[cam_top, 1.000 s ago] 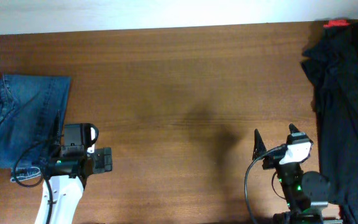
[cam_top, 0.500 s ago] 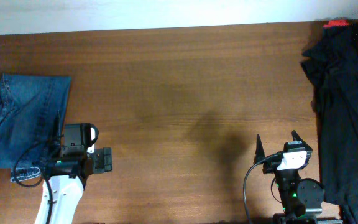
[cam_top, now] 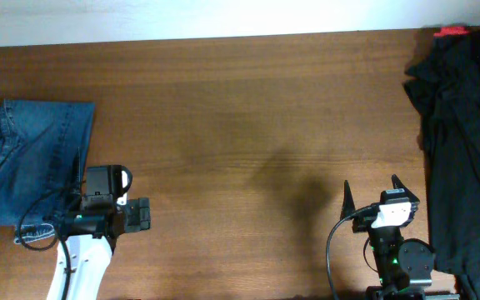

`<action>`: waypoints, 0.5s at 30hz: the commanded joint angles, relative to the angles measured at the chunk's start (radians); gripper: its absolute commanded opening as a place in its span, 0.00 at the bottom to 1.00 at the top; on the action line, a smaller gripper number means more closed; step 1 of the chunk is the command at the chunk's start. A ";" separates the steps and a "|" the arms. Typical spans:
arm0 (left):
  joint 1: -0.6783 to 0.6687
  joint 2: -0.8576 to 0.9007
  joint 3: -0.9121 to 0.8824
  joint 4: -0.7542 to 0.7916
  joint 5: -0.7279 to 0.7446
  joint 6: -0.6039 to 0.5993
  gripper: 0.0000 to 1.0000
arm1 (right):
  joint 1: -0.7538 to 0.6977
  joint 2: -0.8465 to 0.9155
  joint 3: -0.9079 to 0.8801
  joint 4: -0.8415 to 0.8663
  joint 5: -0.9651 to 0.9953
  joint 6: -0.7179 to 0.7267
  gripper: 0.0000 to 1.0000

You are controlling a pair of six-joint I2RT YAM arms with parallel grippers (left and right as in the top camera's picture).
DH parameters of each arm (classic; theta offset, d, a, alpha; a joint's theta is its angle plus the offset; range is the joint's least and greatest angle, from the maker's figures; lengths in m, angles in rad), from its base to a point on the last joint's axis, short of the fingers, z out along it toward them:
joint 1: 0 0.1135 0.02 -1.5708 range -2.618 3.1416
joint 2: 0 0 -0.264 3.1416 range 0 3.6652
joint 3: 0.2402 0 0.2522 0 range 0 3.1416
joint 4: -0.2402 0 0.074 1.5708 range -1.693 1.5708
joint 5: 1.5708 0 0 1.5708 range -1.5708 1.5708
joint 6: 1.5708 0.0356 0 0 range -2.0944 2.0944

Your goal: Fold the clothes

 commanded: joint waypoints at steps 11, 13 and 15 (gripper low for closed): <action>0.000 -0.130 -0.004 0.002 -0.007 -0.006 0.99 | 0.006 -0.010 -0.005 -0.007 0.016 -0.006 0.99; 0.000 -0.186 -0.004 0.002 -0.007 -0.006 0.99 | 0.006 -0.010 -0.005 -0.007 0.016 -0.006 0.99; -0.011 -0.259 -0.007 0.001 -0.007 -0.006 0.99 | 0.006 -0.010 -0.005 -0.007 0.016 -0.006 0.99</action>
